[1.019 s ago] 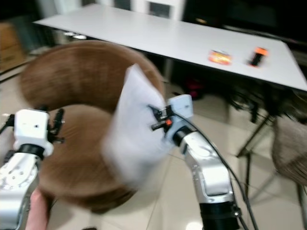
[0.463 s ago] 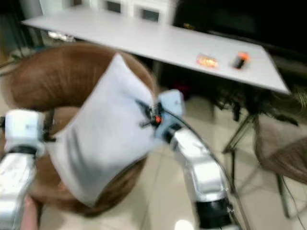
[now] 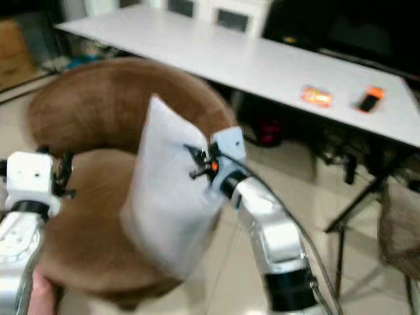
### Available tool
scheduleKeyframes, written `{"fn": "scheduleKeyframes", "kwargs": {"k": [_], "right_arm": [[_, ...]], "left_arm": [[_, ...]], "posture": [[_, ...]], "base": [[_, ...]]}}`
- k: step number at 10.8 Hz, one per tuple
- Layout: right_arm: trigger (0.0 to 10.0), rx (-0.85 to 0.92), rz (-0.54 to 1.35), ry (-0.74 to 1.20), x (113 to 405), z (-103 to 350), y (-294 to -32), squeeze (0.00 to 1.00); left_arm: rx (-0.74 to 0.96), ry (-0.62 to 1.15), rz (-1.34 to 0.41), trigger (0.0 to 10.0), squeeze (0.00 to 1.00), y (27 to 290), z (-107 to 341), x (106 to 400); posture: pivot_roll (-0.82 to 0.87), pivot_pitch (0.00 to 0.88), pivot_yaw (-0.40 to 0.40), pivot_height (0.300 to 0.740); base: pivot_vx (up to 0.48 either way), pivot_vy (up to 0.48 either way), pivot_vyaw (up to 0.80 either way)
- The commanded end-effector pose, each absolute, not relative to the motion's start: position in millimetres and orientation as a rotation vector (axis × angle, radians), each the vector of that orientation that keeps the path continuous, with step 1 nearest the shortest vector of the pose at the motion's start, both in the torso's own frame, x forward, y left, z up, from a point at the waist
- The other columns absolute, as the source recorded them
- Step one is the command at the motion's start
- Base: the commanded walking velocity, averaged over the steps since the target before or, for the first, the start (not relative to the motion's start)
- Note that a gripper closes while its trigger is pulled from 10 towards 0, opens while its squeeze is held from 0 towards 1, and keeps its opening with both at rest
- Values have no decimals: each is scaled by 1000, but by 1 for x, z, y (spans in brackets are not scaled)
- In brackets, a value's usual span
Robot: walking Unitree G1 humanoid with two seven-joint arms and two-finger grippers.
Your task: Move the pillow to the sofa from floor
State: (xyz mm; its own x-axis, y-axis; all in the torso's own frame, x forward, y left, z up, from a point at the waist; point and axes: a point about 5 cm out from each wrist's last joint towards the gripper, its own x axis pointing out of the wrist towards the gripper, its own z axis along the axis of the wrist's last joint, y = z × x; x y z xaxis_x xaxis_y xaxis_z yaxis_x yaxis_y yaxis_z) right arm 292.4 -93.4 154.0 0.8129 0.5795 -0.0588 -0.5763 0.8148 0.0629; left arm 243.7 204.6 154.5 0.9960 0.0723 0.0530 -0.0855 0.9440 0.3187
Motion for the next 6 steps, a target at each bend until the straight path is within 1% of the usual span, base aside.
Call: {"fn": "scheduleKeyframes", "kwargs": {"k": [1,4,5,6], "right_arm": [[10000,37,659,-26,295,176,-85,0],[10000,35,715,-29,294,177,-79,0],[10000,70,716,-30,295,179,-79,0],[10000,67,715,-31,297,181,-78,0]], "left_arm": [[344,-49,103,10000,0,210,157,241],[348,-51,112,10000,0,210,158,240],[352,-53,114,10000,0,210,158,240],[359,-48,120,10000,0,211,158,240]], "posture": [[52,0,-108,740],[60,0,-117,740],[60,0,-117,740],[65,0,-119,740]], "base": [[394,0,800],[396,0,800],[382,0,0],[262,0,0]]}}
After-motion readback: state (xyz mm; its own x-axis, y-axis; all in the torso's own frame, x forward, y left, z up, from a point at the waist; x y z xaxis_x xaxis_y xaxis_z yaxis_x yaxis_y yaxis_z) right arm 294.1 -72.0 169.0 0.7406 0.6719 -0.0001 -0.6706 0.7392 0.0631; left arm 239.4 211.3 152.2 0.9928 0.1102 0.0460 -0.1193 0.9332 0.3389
